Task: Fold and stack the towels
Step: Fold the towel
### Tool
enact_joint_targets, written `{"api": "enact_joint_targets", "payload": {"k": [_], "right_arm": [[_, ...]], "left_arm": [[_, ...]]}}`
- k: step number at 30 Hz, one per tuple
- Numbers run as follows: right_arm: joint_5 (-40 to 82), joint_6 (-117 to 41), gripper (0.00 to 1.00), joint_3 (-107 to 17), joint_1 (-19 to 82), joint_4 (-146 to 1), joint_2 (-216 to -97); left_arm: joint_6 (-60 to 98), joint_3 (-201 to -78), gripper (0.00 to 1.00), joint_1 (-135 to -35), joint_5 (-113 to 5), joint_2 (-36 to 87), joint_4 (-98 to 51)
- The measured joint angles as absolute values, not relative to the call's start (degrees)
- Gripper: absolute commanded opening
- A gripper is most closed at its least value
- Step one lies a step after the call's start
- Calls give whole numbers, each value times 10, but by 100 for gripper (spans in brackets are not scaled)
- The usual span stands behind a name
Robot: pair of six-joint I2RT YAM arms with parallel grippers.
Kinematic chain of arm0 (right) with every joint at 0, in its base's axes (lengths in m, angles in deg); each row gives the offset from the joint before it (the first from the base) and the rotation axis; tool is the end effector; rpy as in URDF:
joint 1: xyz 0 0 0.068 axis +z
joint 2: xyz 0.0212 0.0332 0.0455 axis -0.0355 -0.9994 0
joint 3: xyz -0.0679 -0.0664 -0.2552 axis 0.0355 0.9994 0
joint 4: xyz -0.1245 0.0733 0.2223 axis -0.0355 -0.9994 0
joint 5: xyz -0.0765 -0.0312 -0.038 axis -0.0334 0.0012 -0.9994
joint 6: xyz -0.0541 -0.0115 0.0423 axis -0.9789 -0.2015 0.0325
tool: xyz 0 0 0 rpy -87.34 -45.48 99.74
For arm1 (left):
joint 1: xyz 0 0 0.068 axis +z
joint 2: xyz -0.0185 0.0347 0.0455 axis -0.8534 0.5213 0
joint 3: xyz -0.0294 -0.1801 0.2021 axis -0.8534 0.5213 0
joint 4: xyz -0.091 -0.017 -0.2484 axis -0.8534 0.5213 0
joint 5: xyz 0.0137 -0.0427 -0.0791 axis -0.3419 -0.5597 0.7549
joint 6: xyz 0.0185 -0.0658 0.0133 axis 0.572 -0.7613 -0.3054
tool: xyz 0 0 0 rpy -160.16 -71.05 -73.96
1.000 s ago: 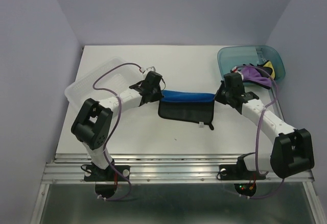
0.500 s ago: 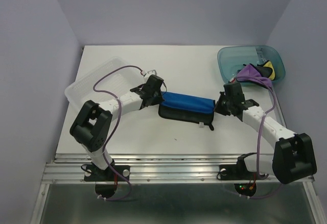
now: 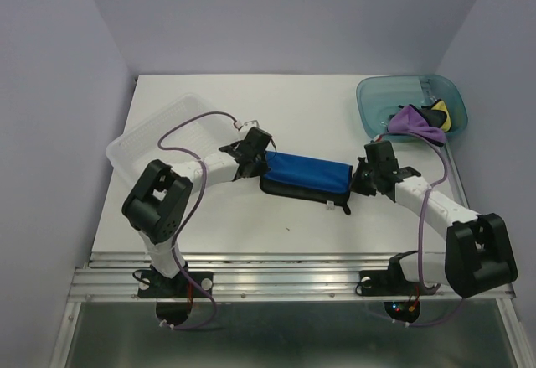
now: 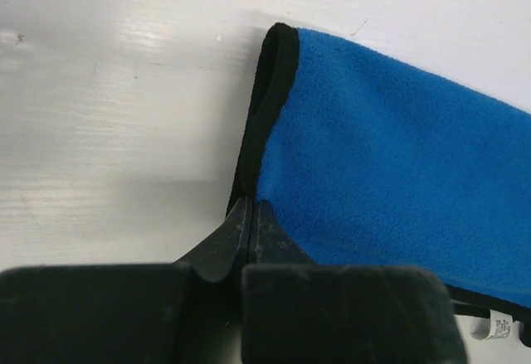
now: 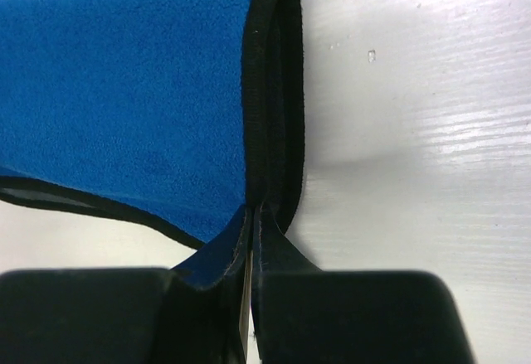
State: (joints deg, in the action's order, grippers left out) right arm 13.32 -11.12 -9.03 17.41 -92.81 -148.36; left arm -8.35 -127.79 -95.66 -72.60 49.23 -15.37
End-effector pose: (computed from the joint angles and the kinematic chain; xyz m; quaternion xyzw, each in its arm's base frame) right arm 0.2506 0.0686 0.1735 0.1534 0.9388 0.1258 0.2817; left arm 0.3135 -0.2243 0.1716 -0.0520 0.9196 -0.1696 0.3507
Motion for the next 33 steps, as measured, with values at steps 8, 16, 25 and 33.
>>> {"api": "enact_joint_targets", "payload": {"k": [8,16,25,33], "right_arm": [[135,-111,4,-68,174,-913,-1493],[137,-107,8,-58,174,-897,-1513],[137,-105,29,-52,174,-896,-1513],[135,-106,56,-52,174,-922,-1470]], "left_arm": [[-83,-1278,0,-964,-729,501,-146],[-88,-1278,1,-965,-731,507,-137],[-88,-1278,37,-973,-734,507,-128],[-87,-1278,51,-986,-743,498,-106]]}}
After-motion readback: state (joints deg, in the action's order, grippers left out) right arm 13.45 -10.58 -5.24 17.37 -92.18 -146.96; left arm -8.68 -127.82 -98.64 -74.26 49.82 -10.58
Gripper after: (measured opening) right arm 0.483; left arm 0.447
